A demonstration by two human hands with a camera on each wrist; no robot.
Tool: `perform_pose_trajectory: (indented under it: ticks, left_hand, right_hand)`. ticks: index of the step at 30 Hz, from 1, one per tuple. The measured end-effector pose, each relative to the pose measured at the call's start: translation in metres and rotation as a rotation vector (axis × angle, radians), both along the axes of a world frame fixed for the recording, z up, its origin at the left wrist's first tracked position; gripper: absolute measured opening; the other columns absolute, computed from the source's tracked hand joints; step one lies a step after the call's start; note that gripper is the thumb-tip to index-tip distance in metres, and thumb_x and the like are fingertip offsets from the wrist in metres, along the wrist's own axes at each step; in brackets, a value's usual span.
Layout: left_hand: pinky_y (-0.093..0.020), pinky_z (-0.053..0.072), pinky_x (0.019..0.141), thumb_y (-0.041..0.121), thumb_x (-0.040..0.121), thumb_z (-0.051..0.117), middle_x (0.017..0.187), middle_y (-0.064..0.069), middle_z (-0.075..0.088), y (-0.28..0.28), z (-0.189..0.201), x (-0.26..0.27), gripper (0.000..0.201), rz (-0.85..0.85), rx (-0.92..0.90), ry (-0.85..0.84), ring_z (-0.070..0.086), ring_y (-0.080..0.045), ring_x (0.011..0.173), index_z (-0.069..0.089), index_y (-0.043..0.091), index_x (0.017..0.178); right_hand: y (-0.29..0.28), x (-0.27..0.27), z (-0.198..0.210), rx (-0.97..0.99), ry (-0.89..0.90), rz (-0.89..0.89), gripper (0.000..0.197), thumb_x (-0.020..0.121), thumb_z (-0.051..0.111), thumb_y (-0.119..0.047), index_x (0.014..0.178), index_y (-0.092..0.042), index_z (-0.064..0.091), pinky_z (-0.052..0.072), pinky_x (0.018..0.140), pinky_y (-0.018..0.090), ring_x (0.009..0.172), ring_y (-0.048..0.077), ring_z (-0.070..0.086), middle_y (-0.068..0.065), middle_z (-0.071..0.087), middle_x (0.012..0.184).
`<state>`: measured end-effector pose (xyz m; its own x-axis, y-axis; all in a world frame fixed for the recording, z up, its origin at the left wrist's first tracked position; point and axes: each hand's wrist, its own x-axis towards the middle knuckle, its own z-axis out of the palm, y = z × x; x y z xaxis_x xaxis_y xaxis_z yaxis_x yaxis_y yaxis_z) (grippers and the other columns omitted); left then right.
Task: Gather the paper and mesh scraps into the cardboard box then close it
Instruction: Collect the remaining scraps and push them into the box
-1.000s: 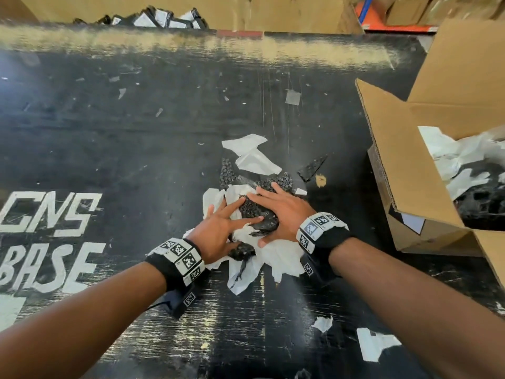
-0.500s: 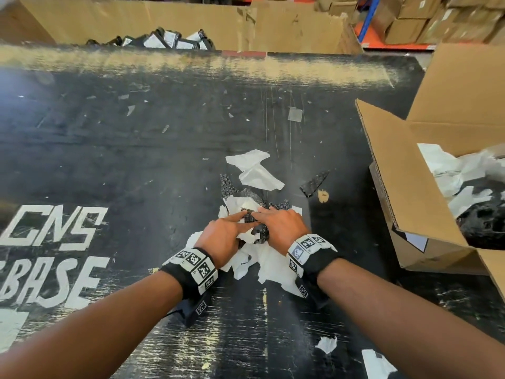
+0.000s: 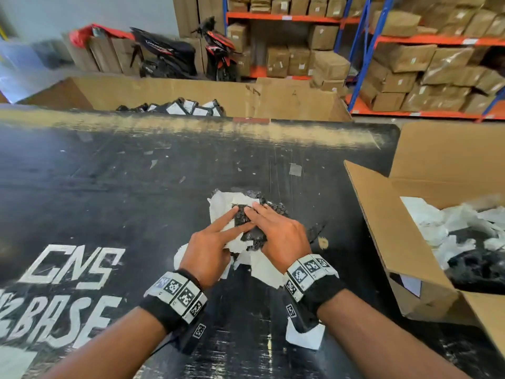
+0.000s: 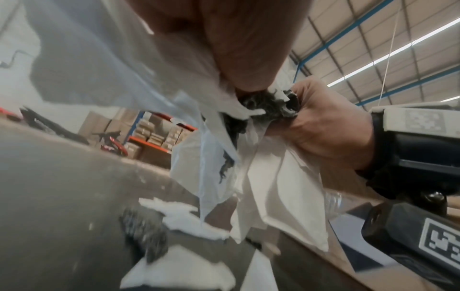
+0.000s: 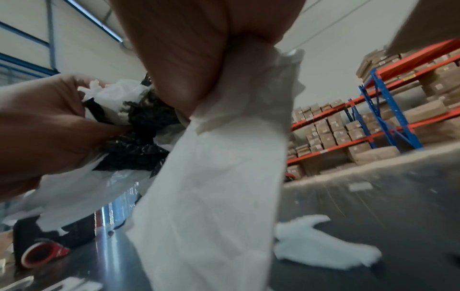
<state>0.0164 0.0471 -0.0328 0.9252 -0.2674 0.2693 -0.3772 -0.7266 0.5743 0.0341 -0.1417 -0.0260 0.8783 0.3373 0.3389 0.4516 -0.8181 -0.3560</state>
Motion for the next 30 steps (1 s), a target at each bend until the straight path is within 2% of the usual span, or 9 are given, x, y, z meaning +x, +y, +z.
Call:
perform_pose_trajectory:
  ticks: [3, 6, 8, 11, 14, 18, 26, 28, 30]
  left_hand:
    - [-0.033, 0.059, 0.087, -0.023, 0.057, 0.055, 0.153, 0.012, 0.045, 0.009, 0.036, 0.001, 0.098, 0.045, -0.039, -0.121, 0.066, -0.019, 0.116, 0.064, 0.042, 0.13]
    - [-0.027, 0.056, 0.092, -0.026, 0.057, 0.057, 0.152, 0.01, 0.047, 0.016, 0.075, -0.002, 0.099, 0.085, -0.07, -0.241, 0.06, -0.011, 0.122, 0.064, 0.04, 0.13]
    - [-0.028, 0.055, 0.094, -0.027, 0.056, 0.058, 0.152, 0.009, 0.048, 0.016, 0.1, -0.005, 0.099, 0.111, -0.063, -0.324, 0.056, -0.009, 0.124, 0.064, 0.039, 0.13]
    - [-0.038, 0.056, 0.097, -0.027, 0.056, 0.058, 0.151, 0.007, 0.049, 0.006, 0.137, -0.014, 0.1, 0.146, -0.054, -0.444, 0.057, -0.017, 0.129, 0.063, 0.04, 0.131]
    - [-0.042, 0.053, 0.101, -0.026, 0.058, 0.06, 0.15, 0.006, 0.05, -0.02, 0.173, -0.027, 0.099, 0.162, -0.035, -0.552, 0.056, -0.021, 0.131, 0.06, 0.039, 0.132]
    - [-0.047, 0.052, 0.102, -0.024, 0.06, 0.059, 0.149, 0.003, 0.052, -0.083, 0.213, -0.044, 0.094, 0.162, -0.011, -0.624, 0.055, -0.025, 0.133, 0.06, 0.036, 0.133]
    - [-0.036, 0.044, 0.111, -0.02, 0.065, 0.059, 0.146, -0.002, 0.056, -0.259, 0.233, -0.052, 0.081, 0.042, -0.082, -0.64, 0.055, -0.021, 0.132, 0.067, 0.029, 0.129]
    - [-0.034, 0.044, 0.112, -0.018, 0.068, 0.062, 0.145, -0.001, 0.055, -0.306, 0.229, -0.05, 0.076, -0.005, -0.087, -0.619, 0.056, -0.019, 0.132, 0.068, 0.029, 0.128]
    - [-0.024, 0.042, 0.111, -0.016, 0.07, 0.066, 0.142, 0.006, 0.056, -0.35, 0.22, -0.046, 0.071, -0.062, -0.107, -0.602, 0.056, -0.015, 0.13, 0.07, 0.027, 0.126]
  right_hand:
    - [0.01, 0.008, 0.036, 0.04, -0.093, 0.046, 0.084, 0.06, 0.075, 0.008, 0.139, -0.019, 0.059, 0.058, 0.09, 0.047, 0.131, 0.025, 0.055, 0.004, 0.056, 0.144]
    - [0.018, 0.013, 0.078, 0.107, -0.168, 0.081, 0.084, 0.063, 0.076, 0.008, 0.14, -0.02, 0.058, 0.056, 0.095, 0.048, 0.132, 0.021, 0.054, 0.003, 0.055, 0.144]
    - [0.018, 0.012, 0.106, 0.141, -0.217, 0.117, 0.083, 0.063, 0.077, 0.008, 0.139, -0.019, 0.059, 0.056, 0.095, 0.048, 0.13, 0.022, 0.056, 0.004, 0.057, 0.143]
    - [0.01, 0.006, 0.149, 0.155, -0.277, 0.156, 0.079, 0.067, 0.075, 0.008, 0.14, -0.019, 0.059, 0.054, 0.097, 0.049, 0.13, 0.023, 0.057, 0.005, 0.057, 0.142]
    - [-0.016, -0.002, 0.187, 0.178, -0.396, 0.182, 0.077, 0.066, 0.079, 0.006, 0.136, -0.019, 0.062, 0.057, 0.091, 0.051, 0.123, 0.025, 0.062, 0.006, 0.061, 0.138]
    - [-0.08, -0.02, 0.226, 0.169, -0.475, 0.178, 0.075, 0.065, 0.08, 0.002, 0.134, -0.022, 0.063, 0.058, 0.09, 0.048, 0.116, 0.026, 0.066, 0.004, 0.063, 0.136]
    - [-0.26, -0.059, 0.254, 0.113, -0.494, 0.033, 0.065, 0.075, 0.073, -0.002, 0.135, -0.026, 0.063, 0.052, 0.101, 0.04, 0.121, 0.021, 0.063, 0.001, 0.064, 0.134]
    - [-0.306, -0.066, 0.249, 0.104, -0.476, -0.018, 0.06, 0.077, 0.073, -0.005, 0.132, -0.026, 0.065, 0.054, 0.097, 0.041, 0.116, 0.023, 0.066, 0.001, 0.068, 0.129]
    - [-0.348, -0.07, 0.241, 0.09, -0.46, -0.074, 0.053, 0.077, 0.073, -0.008, 0.126, -0.029, 0.068, 0.057, 0.087, 0.042, 0.103, 0.026, 0.07, 0.001, 0.074, 0.115]
